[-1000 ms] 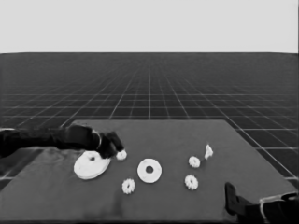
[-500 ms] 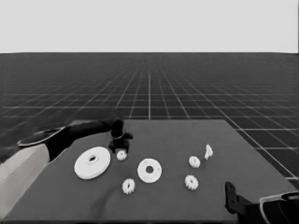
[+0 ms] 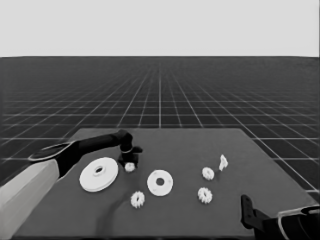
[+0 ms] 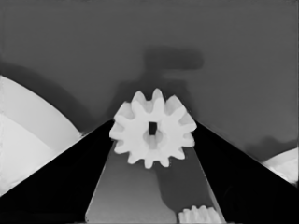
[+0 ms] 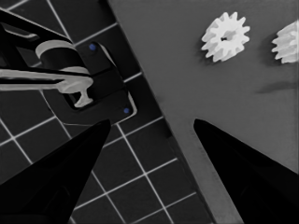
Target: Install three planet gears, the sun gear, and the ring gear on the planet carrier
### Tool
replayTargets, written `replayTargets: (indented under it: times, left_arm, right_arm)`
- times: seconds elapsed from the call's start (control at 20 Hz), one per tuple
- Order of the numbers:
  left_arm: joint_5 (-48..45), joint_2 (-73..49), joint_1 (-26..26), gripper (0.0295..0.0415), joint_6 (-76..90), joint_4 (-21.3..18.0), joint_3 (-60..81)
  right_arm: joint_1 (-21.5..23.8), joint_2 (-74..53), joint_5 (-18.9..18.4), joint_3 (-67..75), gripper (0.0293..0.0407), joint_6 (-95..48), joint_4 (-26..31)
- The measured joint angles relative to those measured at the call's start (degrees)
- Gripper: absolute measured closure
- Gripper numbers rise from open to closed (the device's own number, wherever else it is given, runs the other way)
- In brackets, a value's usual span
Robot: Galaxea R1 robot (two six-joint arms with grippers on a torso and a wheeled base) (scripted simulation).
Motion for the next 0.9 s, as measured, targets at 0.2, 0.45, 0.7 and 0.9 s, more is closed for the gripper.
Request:
replayTargets:
  times: [0.2, 0.45, 0.7, 0.9]
  left_arm:
    - [0.0, 0.0, 0.0, 0.0398, 0.0, 0.0, 0.0]
    - [3.3, -2.5, -3.1, 0.0398, -3.0, -2.1, 6.1]
    - [7.0, -4.0, -9.3, 0.0398, -4.7, -6.3, 9.9]
    - [7.2, -4.0, -9.6, 0.0398, -4.7, -6.6, 10.0]
  right_arm:
    - [0.0, 0.0, 0.0, 0.0, 0.0315, 0.0, 0.0]
    - [0.0, 0.0, 0.0, 0.0, 0.0315, 0.0, 0.0]
    - [0.0, 0.0, 0.0, 0.0, 0.0315, 0.0, 0.0]
    - [0.0, 0.0, 0.0, 0.0, 0.0315, 0.0, 0.0]
